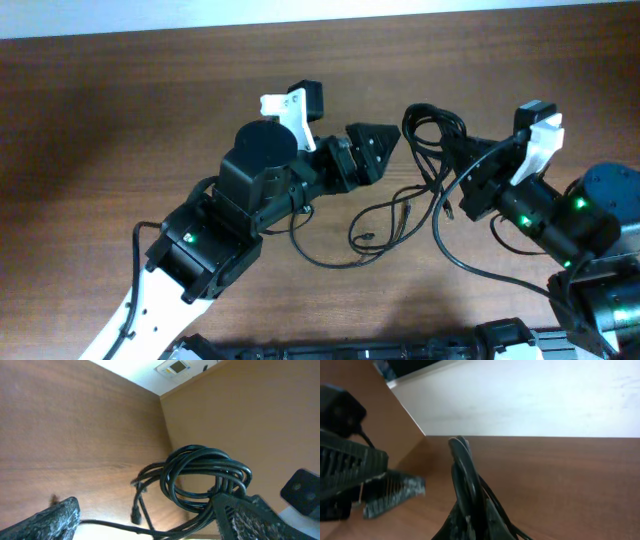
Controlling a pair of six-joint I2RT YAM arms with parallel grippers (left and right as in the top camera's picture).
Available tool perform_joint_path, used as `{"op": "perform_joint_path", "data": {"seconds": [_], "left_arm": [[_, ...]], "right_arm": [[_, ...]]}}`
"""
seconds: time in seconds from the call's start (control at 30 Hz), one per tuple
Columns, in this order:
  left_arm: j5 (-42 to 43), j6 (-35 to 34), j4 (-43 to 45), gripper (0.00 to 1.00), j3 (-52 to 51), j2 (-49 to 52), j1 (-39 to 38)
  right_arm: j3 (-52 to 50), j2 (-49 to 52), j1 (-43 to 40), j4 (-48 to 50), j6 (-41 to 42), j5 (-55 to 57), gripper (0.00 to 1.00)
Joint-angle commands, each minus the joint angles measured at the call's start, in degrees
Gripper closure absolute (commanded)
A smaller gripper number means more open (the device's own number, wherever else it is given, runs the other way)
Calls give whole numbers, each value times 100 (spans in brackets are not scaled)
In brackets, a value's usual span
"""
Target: Untangle cables
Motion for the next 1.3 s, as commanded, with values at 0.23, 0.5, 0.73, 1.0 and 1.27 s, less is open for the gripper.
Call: {"op": "perform_joint_path", "data": {"seconds": [0.23, 0.5, 0.73, 1.0, 1.27], "left_arm": [[219, -2020, 118, 12, 142, 129, -4], [619, -2039, 503, 9, 142, 501, -20], [643, -2039, 529, 30, 142, 605, -17], [640, -2039, 811, 36, 142, 625, -20], [640, -2037, 846, 69, 142, 625, -20]], "right_arm": [[24, -13, -15, 348, 310, -393, 96], [24, 289, -15, 474, 291, -903, 96], [24, 380, -15, 765, 291, -911, 96], [24, 380, -15, 798, 291, -1309, 96], [24, 380, -15, 802, 291, -1425, 96]]}}
